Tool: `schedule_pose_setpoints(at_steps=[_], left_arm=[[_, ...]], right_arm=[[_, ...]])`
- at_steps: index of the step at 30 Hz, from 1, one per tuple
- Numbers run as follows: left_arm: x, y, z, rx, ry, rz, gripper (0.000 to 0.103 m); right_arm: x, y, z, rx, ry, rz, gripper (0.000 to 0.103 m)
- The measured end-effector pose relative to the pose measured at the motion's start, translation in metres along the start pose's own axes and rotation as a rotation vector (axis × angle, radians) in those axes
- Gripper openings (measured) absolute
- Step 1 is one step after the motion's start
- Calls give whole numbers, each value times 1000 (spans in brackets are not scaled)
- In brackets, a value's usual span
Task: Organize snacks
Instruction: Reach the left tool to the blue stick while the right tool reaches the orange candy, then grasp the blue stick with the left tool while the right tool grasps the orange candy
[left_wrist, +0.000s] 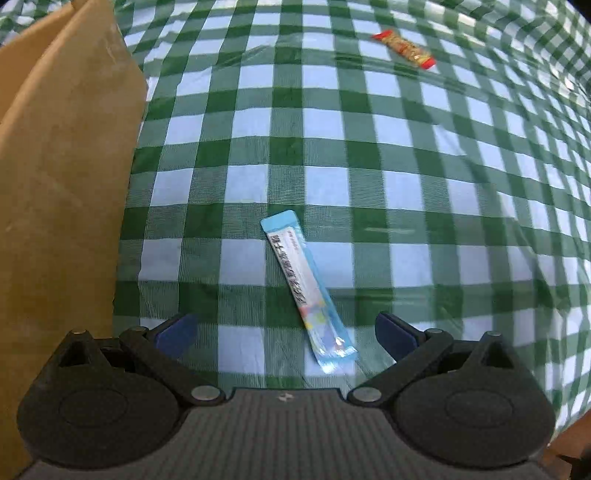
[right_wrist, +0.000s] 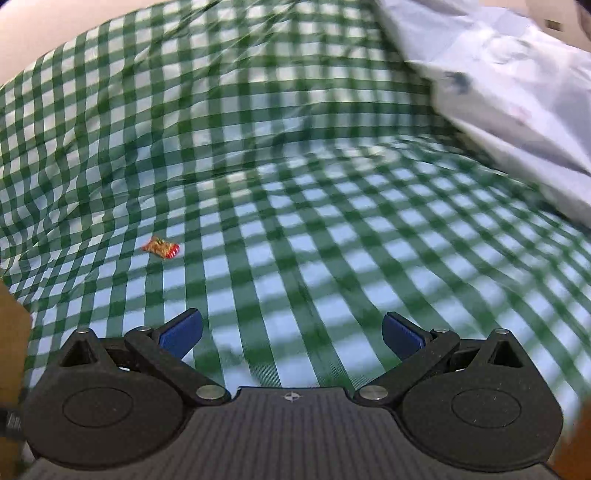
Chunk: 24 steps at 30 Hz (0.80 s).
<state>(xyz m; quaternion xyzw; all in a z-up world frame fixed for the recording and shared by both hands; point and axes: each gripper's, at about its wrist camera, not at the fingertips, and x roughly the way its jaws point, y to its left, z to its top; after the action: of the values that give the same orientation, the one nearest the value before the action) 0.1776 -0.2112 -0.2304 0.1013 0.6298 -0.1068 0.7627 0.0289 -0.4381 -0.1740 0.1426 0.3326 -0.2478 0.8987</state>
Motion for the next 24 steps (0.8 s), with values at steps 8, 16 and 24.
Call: schedule_pose_setpoints(at_steps=[8, 16, 24], left_arm=[[24, 39, 6, -80, 18, 9, 103], [19, 27, 15, -61, 15, 21, 87], [0, 31, 10, -25, -89, -36, 14]], right_arm=[[149, 53, 21, -274, 69, 183, 102], [214, 123, 40, -368, -8, 252, 103], [196, 126, 36, -396, -35, 271, 21]])
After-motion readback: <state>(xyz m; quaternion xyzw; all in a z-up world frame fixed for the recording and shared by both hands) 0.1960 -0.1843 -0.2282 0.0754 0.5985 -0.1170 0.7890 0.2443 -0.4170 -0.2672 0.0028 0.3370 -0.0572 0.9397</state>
